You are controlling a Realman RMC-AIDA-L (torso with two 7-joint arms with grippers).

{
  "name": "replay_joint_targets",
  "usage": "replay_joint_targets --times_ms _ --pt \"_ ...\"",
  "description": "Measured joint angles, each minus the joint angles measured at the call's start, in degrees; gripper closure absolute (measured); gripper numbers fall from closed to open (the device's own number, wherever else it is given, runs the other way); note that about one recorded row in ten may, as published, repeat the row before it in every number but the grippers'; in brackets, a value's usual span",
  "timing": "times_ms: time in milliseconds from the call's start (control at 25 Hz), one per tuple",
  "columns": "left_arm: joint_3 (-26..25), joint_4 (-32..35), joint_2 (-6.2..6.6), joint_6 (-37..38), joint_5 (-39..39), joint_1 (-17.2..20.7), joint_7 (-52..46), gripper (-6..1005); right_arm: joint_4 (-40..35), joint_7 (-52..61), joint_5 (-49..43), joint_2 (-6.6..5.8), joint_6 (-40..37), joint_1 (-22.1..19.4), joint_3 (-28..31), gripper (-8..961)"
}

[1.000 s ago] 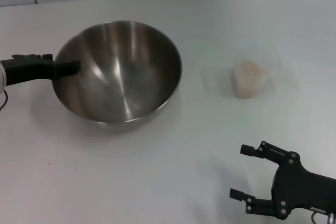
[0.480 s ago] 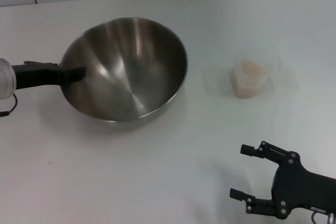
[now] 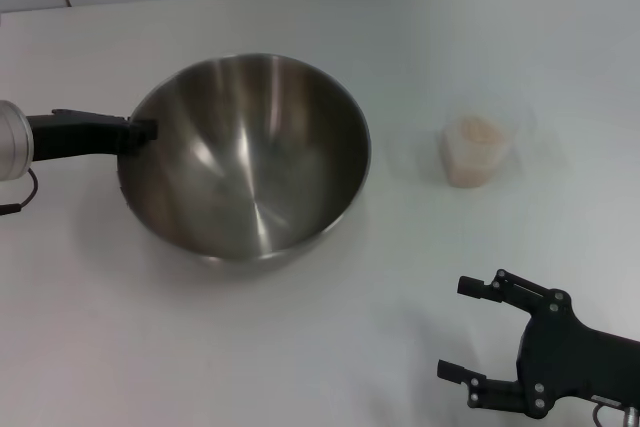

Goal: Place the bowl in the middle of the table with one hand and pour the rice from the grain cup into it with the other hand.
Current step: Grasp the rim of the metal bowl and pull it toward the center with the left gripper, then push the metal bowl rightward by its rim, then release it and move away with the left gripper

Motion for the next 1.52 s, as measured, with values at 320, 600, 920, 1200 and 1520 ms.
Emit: replay_joint_targets --times_ms 320,600,920,1200,1520 --pt "-4.5 -0.9 0.07 4.2 -0.2 -2.3 -0.3 946 -0.1 0.0 0.0 0.0 -0.2 0.1 0.1 114" --pt "-6.9 -1.3 0.02 7.2 -2.9 -4.6 0.4 952 -0.1 0.0 0.0 0.0 -0.2 0.2 0.1 114" --pt "-3.4 -5.9 -0.2 1.5 -4.6 -9.6 1.6 952 -0.1 0.0 0.0 0.0 -0.2 0.4 -0.2 113" --pt "0.6 -12.0 -0.51 -4.6 -6.4 -12.8 8.3 952 -0.1 0.0 0.0 0.0 -0.2 0.4 -0.2 113" --pt "1.1 -9.7 -0.16 -5.8 -18.1 -6.7 21.2 866 -0.1 0.0 0.0 0.0 0.0 0.2 -0.1 113"
